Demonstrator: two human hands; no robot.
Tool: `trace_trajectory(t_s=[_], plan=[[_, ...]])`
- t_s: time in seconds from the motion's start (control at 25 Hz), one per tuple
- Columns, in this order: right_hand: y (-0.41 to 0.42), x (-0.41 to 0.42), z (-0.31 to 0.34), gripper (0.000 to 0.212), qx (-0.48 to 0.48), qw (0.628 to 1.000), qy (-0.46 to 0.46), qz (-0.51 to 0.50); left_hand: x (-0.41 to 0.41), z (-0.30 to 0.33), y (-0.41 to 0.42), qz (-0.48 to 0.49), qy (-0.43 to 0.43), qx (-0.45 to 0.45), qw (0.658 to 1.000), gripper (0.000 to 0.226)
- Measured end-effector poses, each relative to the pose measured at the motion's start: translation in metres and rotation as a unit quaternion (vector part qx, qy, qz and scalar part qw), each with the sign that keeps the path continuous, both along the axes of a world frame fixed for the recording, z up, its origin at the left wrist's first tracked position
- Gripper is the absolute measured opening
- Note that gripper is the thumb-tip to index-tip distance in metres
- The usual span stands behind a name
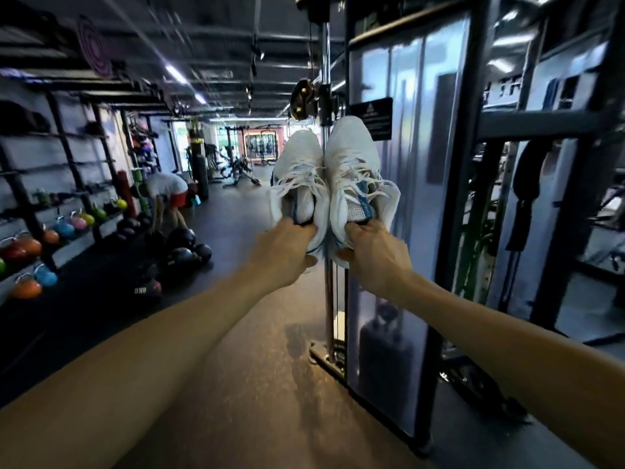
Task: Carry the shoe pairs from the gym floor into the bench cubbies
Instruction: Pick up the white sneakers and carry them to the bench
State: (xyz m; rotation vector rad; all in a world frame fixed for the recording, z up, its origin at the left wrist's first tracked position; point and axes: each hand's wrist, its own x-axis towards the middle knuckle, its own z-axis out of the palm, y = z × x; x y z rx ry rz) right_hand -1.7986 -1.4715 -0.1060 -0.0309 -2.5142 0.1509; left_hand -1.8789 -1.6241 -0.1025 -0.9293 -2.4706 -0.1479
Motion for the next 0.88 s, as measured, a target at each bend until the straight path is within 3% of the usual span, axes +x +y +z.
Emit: trace_trajectory(t_s=[0.16, 0.44, 0.76, 0.88], plan=[[-0.003, 0.049, 0.022, 0.028, 0.007, 0.999, 0.021, -0.041, 0.044, 0.031, 0.001, -0.036, 0.032, 0.008, 0.999, 0.03], [-0.018, 0.192, 0.026, 0.019, 0.008, 0.985, 0.04, -0.168, 0.15, 0.036, 0.013, -0.213, 0.034, 0.033, 0.976, 0.029], [-0.015, 0.422, 0.042, 0.017, 0.018, 0.93, 0.047, -0.363, 0.342, 0.051, 0.072, -0.425, 0.027, 0.055, 0.903, 0.035], [-0.009, 0.519, 0.047, 0.016, 0.005, 0.897, 0.056, -0.438, 0.43, 0.057, 0.105, -0.492, 0.02, 0.062, 0.868, 0.028]])
